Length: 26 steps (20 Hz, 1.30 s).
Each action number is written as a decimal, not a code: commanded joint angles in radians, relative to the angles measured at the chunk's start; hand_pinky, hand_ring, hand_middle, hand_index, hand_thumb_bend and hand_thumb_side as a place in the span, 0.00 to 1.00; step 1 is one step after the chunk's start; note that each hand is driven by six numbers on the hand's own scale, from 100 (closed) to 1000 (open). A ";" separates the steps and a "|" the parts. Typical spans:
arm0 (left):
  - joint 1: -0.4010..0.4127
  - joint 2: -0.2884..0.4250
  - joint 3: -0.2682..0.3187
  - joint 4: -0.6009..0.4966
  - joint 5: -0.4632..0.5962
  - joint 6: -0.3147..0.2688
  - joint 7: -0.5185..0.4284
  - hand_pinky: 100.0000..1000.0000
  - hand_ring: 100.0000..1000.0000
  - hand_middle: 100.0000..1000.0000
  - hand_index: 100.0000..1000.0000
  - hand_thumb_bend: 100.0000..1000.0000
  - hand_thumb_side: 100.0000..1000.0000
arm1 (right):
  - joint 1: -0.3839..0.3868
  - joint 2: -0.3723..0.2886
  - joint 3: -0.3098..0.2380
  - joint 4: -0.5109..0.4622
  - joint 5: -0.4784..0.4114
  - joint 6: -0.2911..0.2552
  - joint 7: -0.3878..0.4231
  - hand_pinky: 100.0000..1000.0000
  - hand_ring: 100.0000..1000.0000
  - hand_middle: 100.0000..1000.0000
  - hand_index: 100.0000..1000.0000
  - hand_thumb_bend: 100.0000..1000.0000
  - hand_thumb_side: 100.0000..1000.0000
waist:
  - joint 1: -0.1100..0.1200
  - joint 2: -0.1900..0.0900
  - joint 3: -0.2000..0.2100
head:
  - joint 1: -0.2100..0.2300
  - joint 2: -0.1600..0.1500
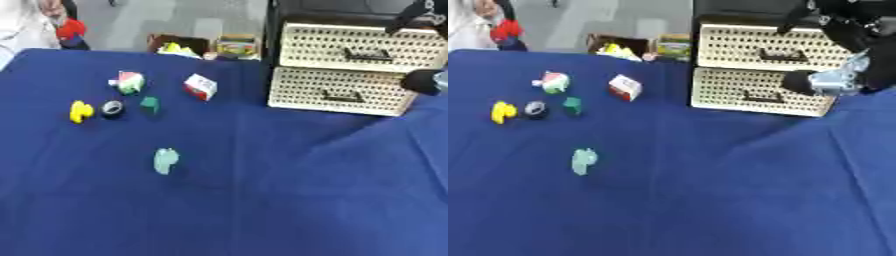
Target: Pick up objects from table and place into drawer.
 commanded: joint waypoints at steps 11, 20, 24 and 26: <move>-0.017 0.028 -0.002 -0.019 0.003 -0.004 -0.001 0.44 0.55 0.66 0.86 0.02 0.79 | -0.026 -0.019 0.030 -0.011 0.091 0.162 0.007 0.00 0.08 0.00 0.86 0.47 0.42 | 0.004 -0.022 0.002 | -0.033 -0.024; -0.022 0.031 -0.006 -0.019 0.005 -0.006 -0.004 0.44 0.55 0.66 0.86 0.02 0.79 | -0.061 -0.003 0.124 -0.011 0.075 0.280 0.007 0.00 0.08 0.00 0.86 0.49 0.36 | 0.007 -0.019 0.008 | -0.036 -0.026; -0.022 0.033 -0.007 -0.019 0.005 -0.007 -0.005 0.44 0.55 0.66 0.86 0.02 0.79 | -0.079 0.004 0.162 -0.011 0.076 0.334 0.007 0.00 0.07 0.00 0.86 0.46 0.37 | 0.007 -0.017 0.013 | -0.039 -0.030; -0.021 0.032 -0.007 -0.019 0.005 -0.007 -0.006 0.44 0.55 0.66 0.86 0.02 0.79 | -0.092 0.006 0.179 -0.011 0.088 0.367 0.007 0.00 0.06 0.00 0.86 0.45 0.38 | 0.006 -0.016 0.014 | -0.039 -0.034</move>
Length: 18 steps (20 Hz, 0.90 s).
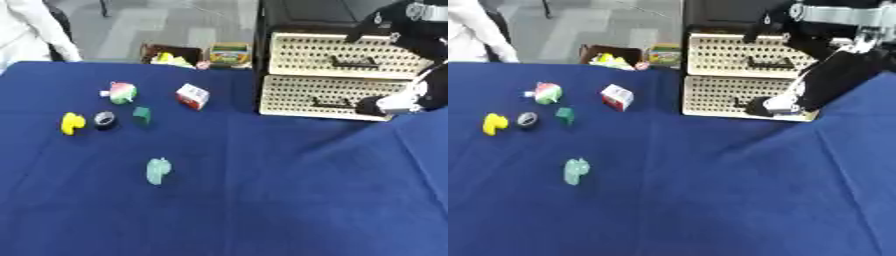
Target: Pick up objects from table and place into drawer.
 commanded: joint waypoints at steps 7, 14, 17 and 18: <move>-0.018 0.058 -0.005 -0.019 -0.015 -0.012 -0.007 0.44 0.55 0.66 0.86 0.01 0.79 | -0.058 -0.007 0.042 -0.011 0.049 0.256 0.123 0.00 0.06 0.00 0.86 0.44 0.43 | 0.002 -0.002 0.006 | 0.000 -0.027; -0.016 0.074 -0.007 -0.019 -0.031 -0.020 -0.004 0.43 0.55 0.66 0.86 0.00 0.79 | -0.048 -0.020 0.037 -0.010 0.093 0.284 0.123 0.00 0.06 0.00 0.86 0.42 0.43 | 0.003 0.020 0.005 | 0.003 -0.050; -0.013 0.075 -0.005 -0.019 -0.036 -0.021 -0.003 0.43 0.55 0.66 0.86 0.00 0.79 | -0.036 -0.031 0.030 -0.011 0.103 0.281 0.123 0.00 0.06 0.00 0.85 0.42 0.43 | 0.004 0.029 0.005 | 0.003 -0.060; -0.012 0.075 -0.004 -0.019 -0.038 -0.021 -0.003 0.43 0.55 0.66 0.86 0.00 0.79 | -0.031 -0.036 0.028 -0.011 0.107 0.276 0.123 0.00 0.06 0.00 0.85 0.41 0.43 | 0.004 0.032 0.005 | 0.003 -0.062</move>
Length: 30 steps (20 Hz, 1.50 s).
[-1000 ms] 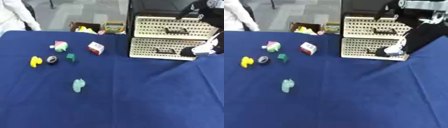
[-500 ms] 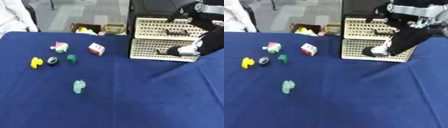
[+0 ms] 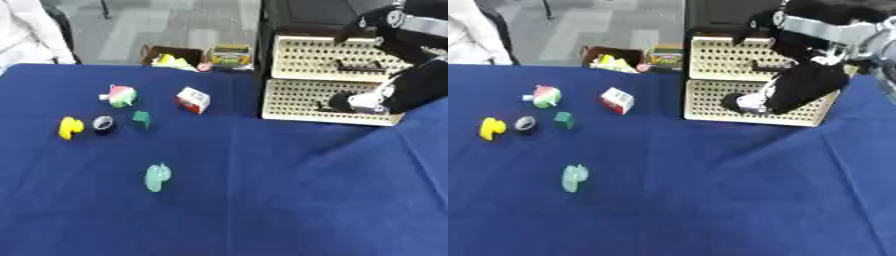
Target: Pick up objects from table and place into drawer.
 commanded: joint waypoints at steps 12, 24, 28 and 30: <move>-0.002 0.043 0.009 -0.019 -0.015 -0.005 0.007 0.43 0.55 0.66 0.86 0.00 0.79 | 0.036 -0.070 -0.031 0.037 0.111 0.175 0.200 0.00 0.06 0.00 0.85 0.39 0.44 | 0.002 -0.008 -0.005 | -0.005 -0.027; -0.002 0.040 0.009 -0.019 -0.015 -0.003 0.007 0.42 0.54 0.66 0.86 0.00 0.79 | -0.037 -0.006 -0.009 0.209 0.248 0.122 0.200 0.00 0.06 0.00 0.85 0.40 0.46 | -0.002 -0.011 -0.004 | -0.002 -0.030; -0.003 0.038 0.011 -0.019 -0.016 -0.002 0.009 0.42 0.54 0.66 0.86 0.00 0.79 | -0.059 0.020 0.018 0.271 0.269 0.109 0.200 0.00 0.06 0.00 0.85 0.38 0.45 | -0.003 -0.008 0.000 | -0.008 -0.032; -0.003 0.036 0.011 -0.019 -0.016 -0.003 0.010 0.42 0.54 0.66 0.86 0.00 0.79 | -0.067 0.033 0.029 0.300 0.278 0.104 0.200 0.00 0.06 0.00 0.85 0.38 0.45 | -0.003 -0.005 0.002 | -0.011 -0.033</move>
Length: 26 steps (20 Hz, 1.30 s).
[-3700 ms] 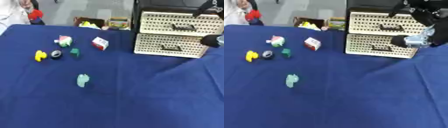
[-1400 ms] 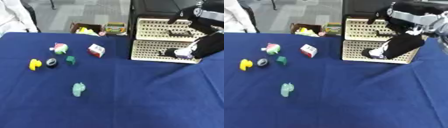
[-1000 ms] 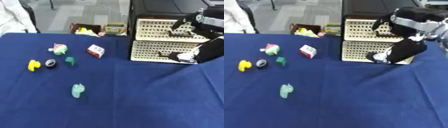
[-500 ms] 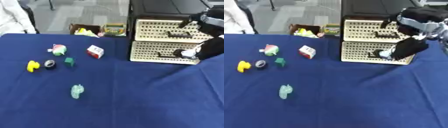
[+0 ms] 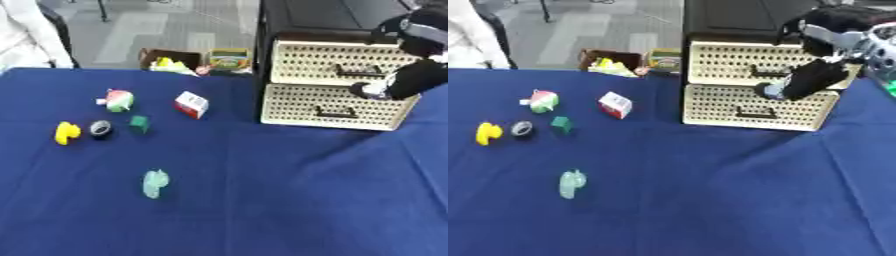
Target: Pick up objects from table and place into drawer.
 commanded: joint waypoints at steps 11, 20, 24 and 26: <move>-0.008 0.018 0.014 -0.019 -0.008 -0.001 0.006 0.42 0.54 0.66 0.86 0.00 0.80 | -0.031 0.013 0.015 0.067 0.016 0.143 0.156 0.00 0.06 0.00 0.84 0.37 0.45 | -0.001 -0.003 0.006 | -0.012 -0.013; -0.005 0.015 0.015 -0.019 -0.007 -0.004 0.008 0.42 0.54 0.66 0.86 0.00 0.80 | -0.066 0.057 0.011 0.173 0.094 0.148 0.156 0.00 0.06 0.00 0.86 0.39 0.46 | 0.001 -0.003 0.011 | -0.017 -0.020; -0.008 0.015 0.015 -0.019 -0.006 -0.005 0.009 0.42 0.54 0.66 0.86 0.00 0.80 | -0.075 0.071 0.015 0.211 0.108 0.140 0.156 0.00 0.06 0.00 0.86 0.38 0.46 | 0.000 -0.002 0.012 | -0.018 -0.022; -0.008 0.015 0.015 -0.019 -0.006 -0.006 0.009 0.42 0.54 0.66 0.86 0.00 0.80 | -0.078 0.076 0.017 0.232 0.112 0.137 0.156 0.00 0.06 0.00 0.86 0.37 0.45 | 0.000 0.000 0.014 | -0.019 -0.022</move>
